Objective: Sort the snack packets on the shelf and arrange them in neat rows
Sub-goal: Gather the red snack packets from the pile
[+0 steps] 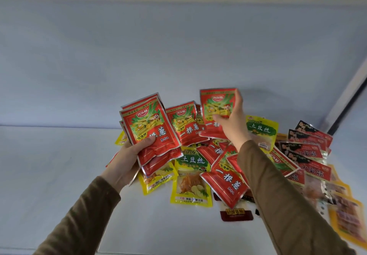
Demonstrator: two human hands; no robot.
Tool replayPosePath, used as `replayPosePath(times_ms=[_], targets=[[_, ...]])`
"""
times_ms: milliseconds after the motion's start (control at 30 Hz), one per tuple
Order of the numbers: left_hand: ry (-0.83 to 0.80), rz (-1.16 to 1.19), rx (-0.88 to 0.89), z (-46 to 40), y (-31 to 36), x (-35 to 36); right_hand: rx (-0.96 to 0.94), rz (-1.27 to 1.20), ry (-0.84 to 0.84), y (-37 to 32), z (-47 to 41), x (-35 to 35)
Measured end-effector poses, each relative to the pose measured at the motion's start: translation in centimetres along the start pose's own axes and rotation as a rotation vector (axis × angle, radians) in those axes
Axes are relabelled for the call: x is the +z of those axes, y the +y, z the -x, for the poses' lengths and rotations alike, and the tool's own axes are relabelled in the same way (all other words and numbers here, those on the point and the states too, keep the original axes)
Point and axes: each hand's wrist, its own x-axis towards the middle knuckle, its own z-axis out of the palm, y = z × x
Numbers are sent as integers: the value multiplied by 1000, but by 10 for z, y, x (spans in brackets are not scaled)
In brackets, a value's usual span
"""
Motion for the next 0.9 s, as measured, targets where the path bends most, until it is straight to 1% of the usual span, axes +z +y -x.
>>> replayPosePath(times_ms=[67, 100, 167, 233, 300, 333, 400, 467, 500, 600, 733, 833, 900], targets=[[7, 7, 15, 2, 2, -1, 12, -194, -145, -10, -1, 9], [10, 13, 20, 3, 3, -1, 39, -237, -218, -14, 0, 18], [13, 19, 27, 4, 3, -2, 103, -224, -311, -15, 3, 39], [16, 16, 28, 5, 3, -4, 145, -60, -321, -9, 5, 60], [22, 14, 25, 7, 3, -7, 171, 215, -299, 0, 4, 74], [25, 11, 25, 7, 3, -10, 190, 308, -303, 2, 4, 77], [33, 0, 32, 9, 2, -15, 207, 380, -341, 3, 2, 83], [39, -9, 42, 9, 1, -20, 184, 399, -361, 2, 0, 89], [43, -10, 46, 9, 1, -22, 172, 367, -359, 1, 0, 91], [68, -11, 49, 9, -2, -25, 149, 168, -346, -3, 1, 93], [98, -16, 59, 6, -4, -29, 46, 38, -345, -8, 4, 88], [108, -25, 57, 5, -5, -31, 27, -178, -297, -20, 1, 65], [106, -53, 57, 4, -5, -30, 57, -387, -282, -34, -3, 44]])
